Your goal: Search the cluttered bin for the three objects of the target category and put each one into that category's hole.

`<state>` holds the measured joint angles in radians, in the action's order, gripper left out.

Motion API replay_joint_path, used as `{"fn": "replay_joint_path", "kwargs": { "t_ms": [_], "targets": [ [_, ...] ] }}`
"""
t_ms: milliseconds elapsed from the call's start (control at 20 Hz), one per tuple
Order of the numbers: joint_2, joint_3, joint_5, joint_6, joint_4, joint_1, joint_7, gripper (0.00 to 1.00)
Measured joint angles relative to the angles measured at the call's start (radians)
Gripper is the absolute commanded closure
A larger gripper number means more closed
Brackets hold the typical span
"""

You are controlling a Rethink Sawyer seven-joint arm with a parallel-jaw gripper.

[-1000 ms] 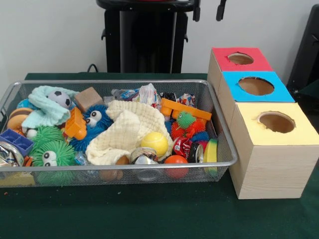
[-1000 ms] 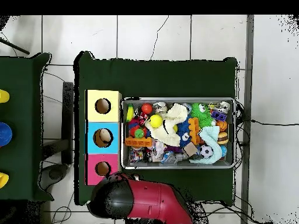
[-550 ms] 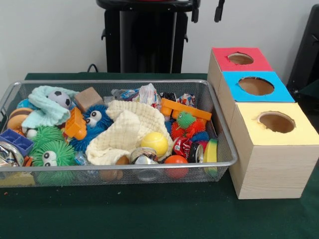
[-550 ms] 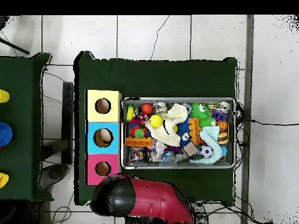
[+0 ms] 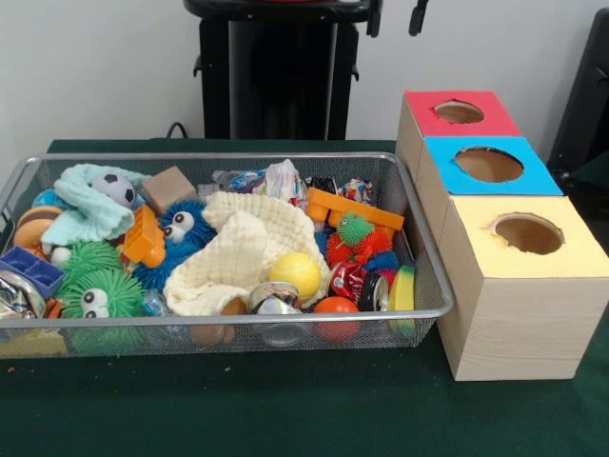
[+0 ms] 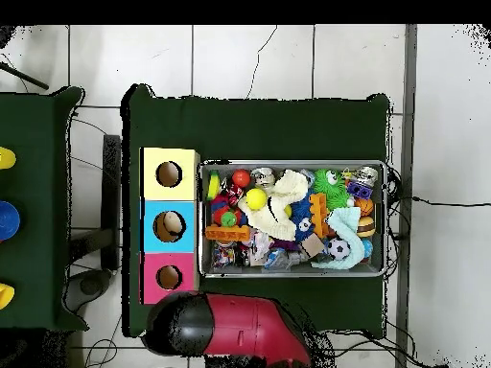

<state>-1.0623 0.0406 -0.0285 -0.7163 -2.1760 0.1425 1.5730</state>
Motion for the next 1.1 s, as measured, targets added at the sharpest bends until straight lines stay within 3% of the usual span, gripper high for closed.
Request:
{"fn": "replay_joint_path", "kwargs": {
  "t_ms": [1100],
  "targets": [
    [0.074,0.000,0.000,-0.090,0.069,0.000,0.000,0.00]
  ]
}}
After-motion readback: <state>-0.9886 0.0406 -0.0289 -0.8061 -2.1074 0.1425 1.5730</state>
